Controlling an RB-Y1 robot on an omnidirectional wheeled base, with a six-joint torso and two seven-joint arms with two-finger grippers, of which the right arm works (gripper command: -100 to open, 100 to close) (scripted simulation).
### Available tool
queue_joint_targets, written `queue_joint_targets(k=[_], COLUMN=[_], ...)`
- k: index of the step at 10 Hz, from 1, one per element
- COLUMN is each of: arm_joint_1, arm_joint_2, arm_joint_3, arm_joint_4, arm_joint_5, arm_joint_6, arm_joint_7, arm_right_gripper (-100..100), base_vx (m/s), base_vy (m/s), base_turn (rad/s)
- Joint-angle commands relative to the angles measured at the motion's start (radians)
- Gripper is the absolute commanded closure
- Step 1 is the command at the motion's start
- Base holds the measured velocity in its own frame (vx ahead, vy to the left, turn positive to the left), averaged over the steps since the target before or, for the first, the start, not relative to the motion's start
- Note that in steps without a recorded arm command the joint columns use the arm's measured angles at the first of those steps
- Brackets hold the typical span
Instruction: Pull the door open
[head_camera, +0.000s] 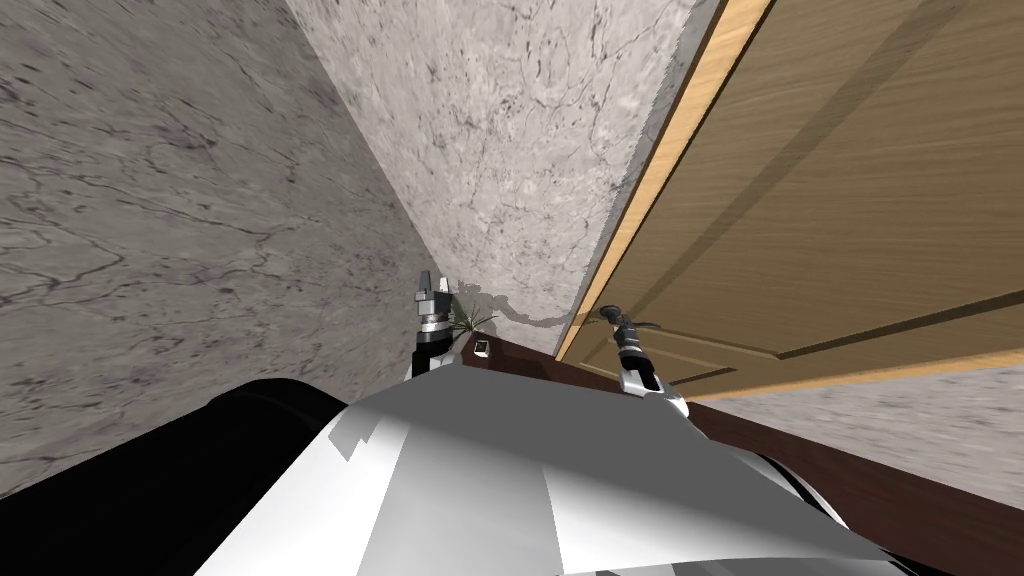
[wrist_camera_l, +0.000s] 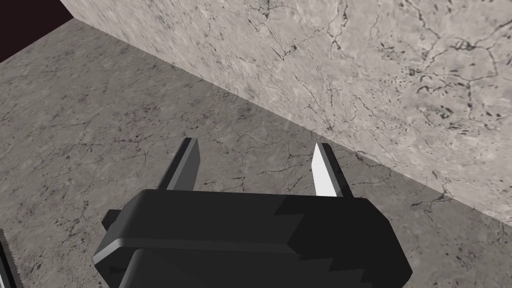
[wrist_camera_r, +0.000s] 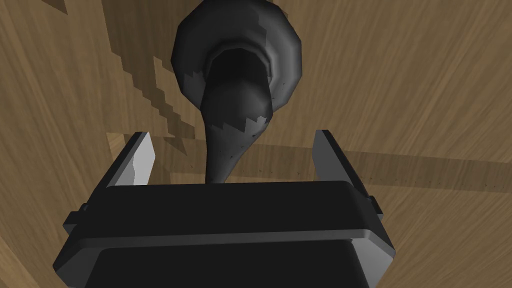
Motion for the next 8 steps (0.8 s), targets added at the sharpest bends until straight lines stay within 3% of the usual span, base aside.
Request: queue_joint_targets(k=[1,2,3,4,8], arm_joint_1=[-0.016,-0.005,-0.002,-0.002,-0.002], arm_joint_2=[-0.003,-0.024,-0.014,-0.014,-0.014], arm_joint_3=[-0.001,-0.007,-0.004,-0.004,-0.004], arm_joint_4=[0.040,0.048,0.029,0.029,0.029], arm_joint_5=[0.000,-0.006,-0.003,-0.003,-0.003], arm_joint_6=[-0.024,-0.034,-0.020,-0.020,-0.020], arm_joint_7=[-0.001,-0.016,-0.008,-0.008,-0.008], arm_right_gripper=[-100,-100,-100,100,100], base_vx=[0.000,0.061,0.042,-0.014,-0.007], base_vy=[-0.002,0.007,0.000,-0.001,-0.001], base_turn=[-0.012,0.130,0.032,-0.030,-0.002])
